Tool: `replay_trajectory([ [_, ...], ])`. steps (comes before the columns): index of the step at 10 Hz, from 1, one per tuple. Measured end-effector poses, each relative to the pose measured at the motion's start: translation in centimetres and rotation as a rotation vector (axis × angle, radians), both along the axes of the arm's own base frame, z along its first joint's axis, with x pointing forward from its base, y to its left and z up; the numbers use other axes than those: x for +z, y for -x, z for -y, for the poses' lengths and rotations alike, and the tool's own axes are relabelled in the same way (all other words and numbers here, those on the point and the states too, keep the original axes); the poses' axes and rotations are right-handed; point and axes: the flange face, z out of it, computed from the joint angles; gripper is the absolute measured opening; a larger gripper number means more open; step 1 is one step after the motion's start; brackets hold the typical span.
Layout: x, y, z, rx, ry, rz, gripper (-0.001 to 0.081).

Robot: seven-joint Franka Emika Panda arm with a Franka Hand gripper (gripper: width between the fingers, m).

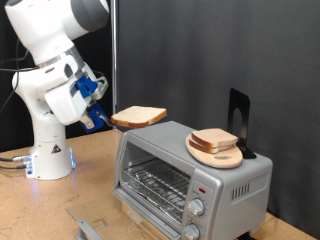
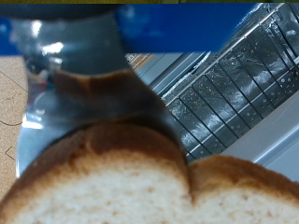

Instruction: Make a piece of toast with the oven

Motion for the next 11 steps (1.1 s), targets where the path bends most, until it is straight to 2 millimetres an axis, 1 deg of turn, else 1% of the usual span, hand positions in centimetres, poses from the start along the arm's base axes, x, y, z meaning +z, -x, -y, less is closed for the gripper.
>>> replay_trajectory([
  [3, -0.4, 0.2, -0.1, 0.026, 0.007, -0.002, 0.0269],
  [5, -1.1, 0.4, 0.9, 0.029, 0.032, -0.018, 0.0269],
  [6, -1.8, 0.3, 1.9, 0.018, 0.045, -0.02, 0.0269],
  [8, -3.7, -0.2, 4.4, -0.004, 0.079, -0.021, 0.0269],
  [11, -6.9, -0.5, 8.2, 0.026, 0.129, -0.017, 0.0269],
])
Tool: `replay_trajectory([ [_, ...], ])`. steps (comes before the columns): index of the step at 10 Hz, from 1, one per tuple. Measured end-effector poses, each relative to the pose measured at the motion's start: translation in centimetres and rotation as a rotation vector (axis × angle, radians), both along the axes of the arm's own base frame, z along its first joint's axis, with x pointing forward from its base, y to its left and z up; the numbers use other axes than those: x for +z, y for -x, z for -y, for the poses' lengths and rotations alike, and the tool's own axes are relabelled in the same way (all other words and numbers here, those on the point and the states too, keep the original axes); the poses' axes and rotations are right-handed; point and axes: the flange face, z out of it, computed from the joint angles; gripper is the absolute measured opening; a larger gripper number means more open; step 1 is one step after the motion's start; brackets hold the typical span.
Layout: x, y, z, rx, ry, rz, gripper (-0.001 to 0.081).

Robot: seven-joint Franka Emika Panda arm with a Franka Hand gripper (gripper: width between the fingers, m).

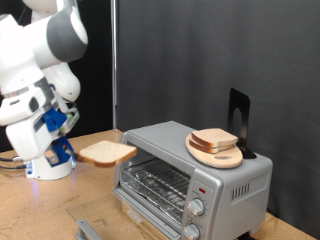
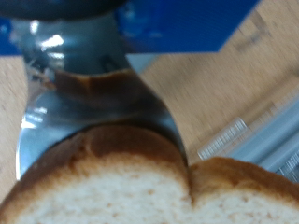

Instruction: Make a piece of toast with the oven

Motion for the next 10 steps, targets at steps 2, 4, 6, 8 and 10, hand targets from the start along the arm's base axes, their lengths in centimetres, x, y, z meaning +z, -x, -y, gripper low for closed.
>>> replay_trajectory([
  [2, -2.4, -0.2, 1.6, 0.023, 0.037, -0.017, 0.0269],
  [4, -4.4, -0.4, 2.3, 0.031, 0.041, -0.023, 0.0269],
  [6, -5.6, -0.4, 2.4, 0.027, 0.029, -0.027, 0.0269],
  [8, -6.4, -0.1, 1.8, 0.034, 0.029, -0.033, 0.0269],
  [10, -7.2, 0.0, 0.5, 0.052, 0.03, -0.042, 0.0269],
])
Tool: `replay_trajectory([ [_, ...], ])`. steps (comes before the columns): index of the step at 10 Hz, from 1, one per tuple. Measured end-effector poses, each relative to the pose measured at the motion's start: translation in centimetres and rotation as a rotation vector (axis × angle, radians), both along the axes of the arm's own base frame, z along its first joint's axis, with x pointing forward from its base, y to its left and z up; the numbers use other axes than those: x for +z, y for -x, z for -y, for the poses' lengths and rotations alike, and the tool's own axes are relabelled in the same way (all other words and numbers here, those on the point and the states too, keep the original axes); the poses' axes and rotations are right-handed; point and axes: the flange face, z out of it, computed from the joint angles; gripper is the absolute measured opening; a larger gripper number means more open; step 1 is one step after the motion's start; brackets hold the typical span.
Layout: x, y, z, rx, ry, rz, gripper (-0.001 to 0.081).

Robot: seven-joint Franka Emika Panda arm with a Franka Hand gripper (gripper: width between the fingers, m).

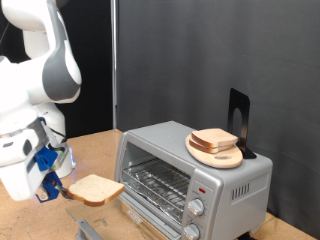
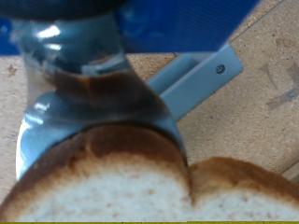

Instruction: Make a piece of toast with the oven

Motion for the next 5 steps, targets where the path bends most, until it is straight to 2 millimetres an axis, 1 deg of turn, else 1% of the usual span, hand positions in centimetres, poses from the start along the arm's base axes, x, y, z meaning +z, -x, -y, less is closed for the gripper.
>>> replay_trajectory([
  [2, -0.4, 0.1, -1.6, 0.018, -0.005, -0.009, 0.0269],
  [3, -0.2, 0.4, -2.0, 0.02, 0.002, -0.01, 0.0269],
  [5, -0.3, 0.4, -2.0, 0.013, 0.001, -0.012, 0.0269],
])
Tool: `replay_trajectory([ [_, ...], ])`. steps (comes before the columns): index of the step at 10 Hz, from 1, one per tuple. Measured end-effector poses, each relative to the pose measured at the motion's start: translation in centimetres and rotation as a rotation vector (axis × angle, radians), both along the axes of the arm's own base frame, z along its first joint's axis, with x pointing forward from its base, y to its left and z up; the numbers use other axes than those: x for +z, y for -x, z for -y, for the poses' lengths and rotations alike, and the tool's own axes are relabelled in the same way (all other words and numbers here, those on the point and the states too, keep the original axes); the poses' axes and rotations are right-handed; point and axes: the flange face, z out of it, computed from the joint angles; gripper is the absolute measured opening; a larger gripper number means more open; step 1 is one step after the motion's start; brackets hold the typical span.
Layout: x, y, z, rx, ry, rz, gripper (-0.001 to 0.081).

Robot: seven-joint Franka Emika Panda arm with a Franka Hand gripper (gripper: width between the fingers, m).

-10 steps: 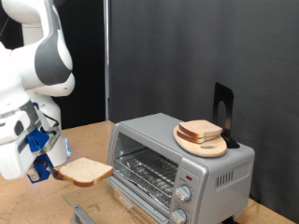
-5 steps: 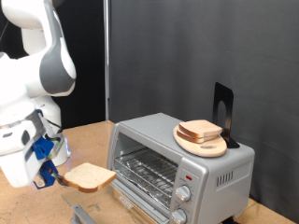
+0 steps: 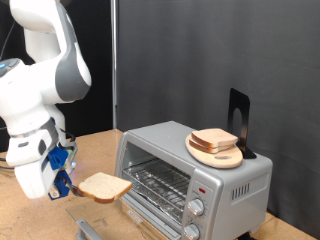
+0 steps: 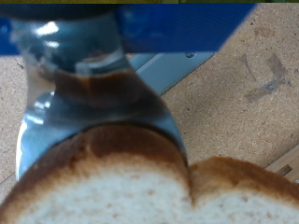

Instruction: Make a piece of toast with the oven

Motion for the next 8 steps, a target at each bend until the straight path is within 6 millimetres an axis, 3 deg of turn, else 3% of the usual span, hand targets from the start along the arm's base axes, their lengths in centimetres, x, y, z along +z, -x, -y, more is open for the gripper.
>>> replay_trajectory([
  [2, -0.5, 0.0, -0.9, -0.003, -0.008, 0.001, 0.0269],
  [8, -2.5, 0.7, -6.9, 0.037, -0.012, 0.002, 0.0269],
])
